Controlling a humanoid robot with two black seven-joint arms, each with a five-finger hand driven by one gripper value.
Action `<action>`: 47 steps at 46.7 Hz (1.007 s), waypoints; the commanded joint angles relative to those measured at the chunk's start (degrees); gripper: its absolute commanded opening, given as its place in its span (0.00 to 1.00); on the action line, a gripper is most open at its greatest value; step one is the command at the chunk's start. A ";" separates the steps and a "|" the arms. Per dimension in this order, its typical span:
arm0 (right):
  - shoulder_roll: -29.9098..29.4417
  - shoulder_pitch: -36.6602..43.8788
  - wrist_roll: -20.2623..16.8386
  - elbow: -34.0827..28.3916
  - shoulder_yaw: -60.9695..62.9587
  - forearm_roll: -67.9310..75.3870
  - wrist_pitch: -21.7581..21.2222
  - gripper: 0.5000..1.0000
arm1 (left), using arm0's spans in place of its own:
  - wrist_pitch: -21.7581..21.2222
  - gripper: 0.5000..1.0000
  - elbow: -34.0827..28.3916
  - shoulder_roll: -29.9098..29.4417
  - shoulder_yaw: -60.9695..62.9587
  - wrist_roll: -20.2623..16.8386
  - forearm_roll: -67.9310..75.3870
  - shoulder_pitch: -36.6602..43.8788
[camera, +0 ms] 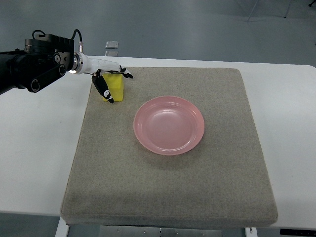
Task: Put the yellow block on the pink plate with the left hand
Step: 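Close the left hand's fingers around the yellow cube, then carry the yellow cube with the left hand over the pink plate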
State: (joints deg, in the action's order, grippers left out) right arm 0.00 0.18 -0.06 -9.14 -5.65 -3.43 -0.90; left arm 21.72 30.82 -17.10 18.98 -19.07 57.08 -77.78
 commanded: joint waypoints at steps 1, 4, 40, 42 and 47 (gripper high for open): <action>0.00 0.00 0.05 0.00 -0.06 0.00 -0.07 0.85 | -0.09 0.91 -0.50 0.40 0.09 0.00 1.10 0.00; 0.00 0.00 0.05 0.00 -0.06 0.00 0.02 0.85 | -0.10 0.88 -1.11 0.58 0.01 0.00 1.98 0.00; 0.00 0.00 0.06 0.00 -0.06 0.00 0.02 0.85 | -3.87 0.38 -3.23 1.37 0.09 -0.09 2.95 -0.61; 0.00 0.00 -0.03 0.00 0.03 0.00 0.02 0.85 | -3.87 0.29 -3.23 1.37 0.09 -0.09 2.86 -0.62; 0.00 0.00 0.05 0.00 0.03 0.00 0.02 0.85 | -4.22 0.23 -3.31 1.37 0.01 0.00 2.77 -1.23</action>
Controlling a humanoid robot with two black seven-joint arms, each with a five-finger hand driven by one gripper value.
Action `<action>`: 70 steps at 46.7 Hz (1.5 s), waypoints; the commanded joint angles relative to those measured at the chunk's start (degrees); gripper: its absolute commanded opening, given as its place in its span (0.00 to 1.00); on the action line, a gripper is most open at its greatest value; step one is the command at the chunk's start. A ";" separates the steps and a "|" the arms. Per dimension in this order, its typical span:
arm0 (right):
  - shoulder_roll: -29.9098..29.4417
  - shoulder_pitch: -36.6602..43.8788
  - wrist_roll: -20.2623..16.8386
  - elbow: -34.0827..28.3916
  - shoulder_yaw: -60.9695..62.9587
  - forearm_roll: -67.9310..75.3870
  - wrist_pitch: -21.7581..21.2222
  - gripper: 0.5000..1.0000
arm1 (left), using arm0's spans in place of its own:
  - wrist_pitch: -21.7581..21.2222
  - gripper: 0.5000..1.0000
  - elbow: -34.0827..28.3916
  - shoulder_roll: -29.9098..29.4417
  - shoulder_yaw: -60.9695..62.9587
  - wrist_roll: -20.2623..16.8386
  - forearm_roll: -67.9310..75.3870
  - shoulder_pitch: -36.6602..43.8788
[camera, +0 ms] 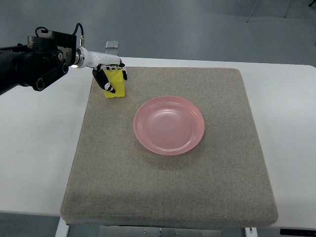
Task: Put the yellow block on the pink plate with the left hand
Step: 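Carry the yellow cube with the left hand over the pink plate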
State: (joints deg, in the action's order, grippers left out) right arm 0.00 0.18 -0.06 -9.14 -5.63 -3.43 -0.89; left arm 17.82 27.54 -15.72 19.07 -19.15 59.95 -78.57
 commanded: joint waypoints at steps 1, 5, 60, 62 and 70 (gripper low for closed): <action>0.00 0.00 -0.03 0.00 -0.08 0.00 0.01 0.85 | -0.41 0.22 -0.03 -0.01 -0.08 0.07 -0.19 -0.53; 0.00 0.00 0.06 0.00 0.01 0.00 0.01 0.85 | -0.59 0.21 -0.03 -0.10 -0.26 0.07 -0.54 -1.05; 0.00 0.00 0.06 0.00 0.01 0.00 0.01 0.85 | -2.35 0.22 23.34 0.08 -4.21 0.07 0.34 -7.91; 0.00 0.00 0.06 0.00 0.01 0.00 0.01 0.85 | -2.35 0.22 23.87 0.25 -4.21 0.07 0.95 -7.91; 0.00 0.00 -0.03 0.00 0.01 0.00 0.01 0.85 | -2.26 0.22 24.49 1.74 -4.21 -0.01 5.70 -7.38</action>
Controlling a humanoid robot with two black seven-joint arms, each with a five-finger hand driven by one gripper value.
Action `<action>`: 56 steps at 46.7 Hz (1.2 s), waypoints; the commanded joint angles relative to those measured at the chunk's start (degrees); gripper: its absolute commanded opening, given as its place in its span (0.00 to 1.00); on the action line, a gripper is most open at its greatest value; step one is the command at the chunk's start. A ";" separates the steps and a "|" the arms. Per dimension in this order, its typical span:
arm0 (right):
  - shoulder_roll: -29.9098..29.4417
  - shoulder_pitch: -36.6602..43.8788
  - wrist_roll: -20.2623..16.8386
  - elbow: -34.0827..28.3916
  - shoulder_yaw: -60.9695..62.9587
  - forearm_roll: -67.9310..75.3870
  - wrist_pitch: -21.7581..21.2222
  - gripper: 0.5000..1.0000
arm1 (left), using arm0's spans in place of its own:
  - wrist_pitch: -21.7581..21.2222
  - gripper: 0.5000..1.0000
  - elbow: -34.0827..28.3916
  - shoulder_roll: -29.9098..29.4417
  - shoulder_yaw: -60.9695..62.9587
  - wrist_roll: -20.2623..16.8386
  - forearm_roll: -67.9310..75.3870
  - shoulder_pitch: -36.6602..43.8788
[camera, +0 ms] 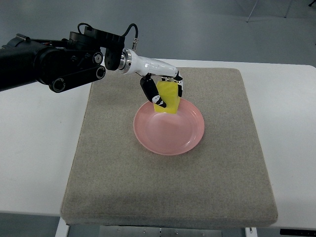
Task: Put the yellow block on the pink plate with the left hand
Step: 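Carry the yellow cube with the left hand over the pink plate, then lower the cube onto the plate and open the left hand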
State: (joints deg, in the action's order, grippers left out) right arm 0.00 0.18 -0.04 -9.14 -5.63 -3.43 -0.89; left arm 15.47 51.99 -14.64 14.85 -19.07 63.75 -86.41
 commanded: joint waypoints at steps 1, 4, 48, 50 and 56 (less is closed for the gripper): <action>0.00 0.00 -0.05 0.00 0.00 0.00 -0.07 0.85 | 0.08 0.22 0.04 0.92 -0.08 0.00 2.43 0.54; 0.00 0.00 0.04 0.00 -0.08 0.00 -0.07 0.85 | 0.08 0.22 0.04 1.36 -0.08 -0.08 3.05 0.62; 0.00 0.00 -0.05 0.00 0.00 0.00 0.02 0.85 | -3.79 0.23 -0.49 4.18 0.44 0.00 7.53 3.26; 0.00 0.00 0.04 0.00 0.00 0.00 0.02 0.85 | -3.87 0.24 -0.49 4.18 0.44 0.00 7.53 3.26; 0.00 0.00 0.04 0.00 0.00 0.00 0.02 0.85 | -3.96 0.34 -0.49 4.18 0.44 0.00 7.53 3.26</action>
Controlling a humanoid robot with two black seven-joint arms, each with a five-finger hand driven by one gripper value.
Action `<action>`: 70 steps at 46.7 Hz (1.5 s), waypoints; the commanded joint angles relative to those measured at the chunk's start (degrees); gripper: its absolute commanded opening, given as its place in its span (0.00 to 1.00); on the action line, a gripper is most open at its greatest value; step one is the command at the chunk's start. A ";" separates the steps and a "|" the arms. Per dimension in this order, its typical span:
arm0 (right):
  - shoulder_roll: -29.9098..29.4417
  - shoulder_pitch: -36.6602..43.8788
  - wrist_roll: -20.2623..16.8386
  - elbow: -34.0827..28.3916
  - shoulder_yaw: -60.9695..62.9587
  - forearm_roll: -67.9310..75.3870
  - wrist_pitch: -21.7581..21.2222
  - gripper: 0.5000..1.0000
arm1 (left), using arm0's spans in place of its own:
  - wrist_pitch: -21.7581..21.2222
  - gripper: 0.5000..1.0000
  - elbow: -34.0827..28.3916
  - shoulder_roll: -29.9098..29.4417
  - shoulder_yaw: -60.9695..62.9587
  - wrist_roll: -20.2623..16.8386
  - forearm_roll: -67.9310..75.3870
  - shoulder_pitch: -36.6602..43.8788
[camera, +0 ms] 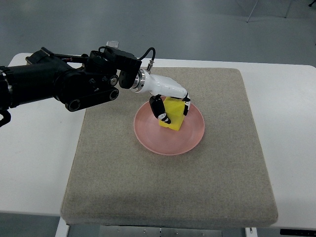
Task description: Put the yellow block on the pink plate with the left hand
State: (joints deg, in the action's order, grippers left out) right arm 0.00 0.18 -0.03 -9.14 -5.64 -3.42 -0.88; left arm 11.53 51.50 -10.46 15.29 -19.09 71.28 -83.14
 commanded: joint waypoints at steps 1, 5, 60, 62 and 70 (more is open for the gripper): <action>0.00 0.00 0.03 0.00 0.01 0.00 0.00 0.85 | -0.02 0.38 0.01 0.00 0.01 0.01 0.00 0.00; 0.00 0.00 -0.05 0.00 0.01 0.00 0.00 0.85 | 0.07 0.49 0.10 0.00 0.01 0.01 -0.09 0.09; 0.00 0.00 -0.06 0.00 -0.07 0.00 0.00 0.85 | 0.77 0.85 0.36 -1.85 -3.95 0.01 -1.49 -1.49; 0.00 0.00 0.03 0.00 0.01 0.00 0.00 0.85 | 0.77 0.85 0.36 -1.85 -4.03 0.01 -1.49 -1.93; 0.00 0.00 -0.06 0.00 0.01 0.00 0.00 0.85 | 0.77 0.85 0.36 -2.37 -4.21 0.01 -1.58 -2.37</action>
State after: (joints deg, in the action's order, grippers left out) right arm 0.00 0.17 -0.04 -9.14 -5.65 -3.42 -0.88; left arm 12.31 51.87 -12.43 11.18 -19.07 69.80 -85.50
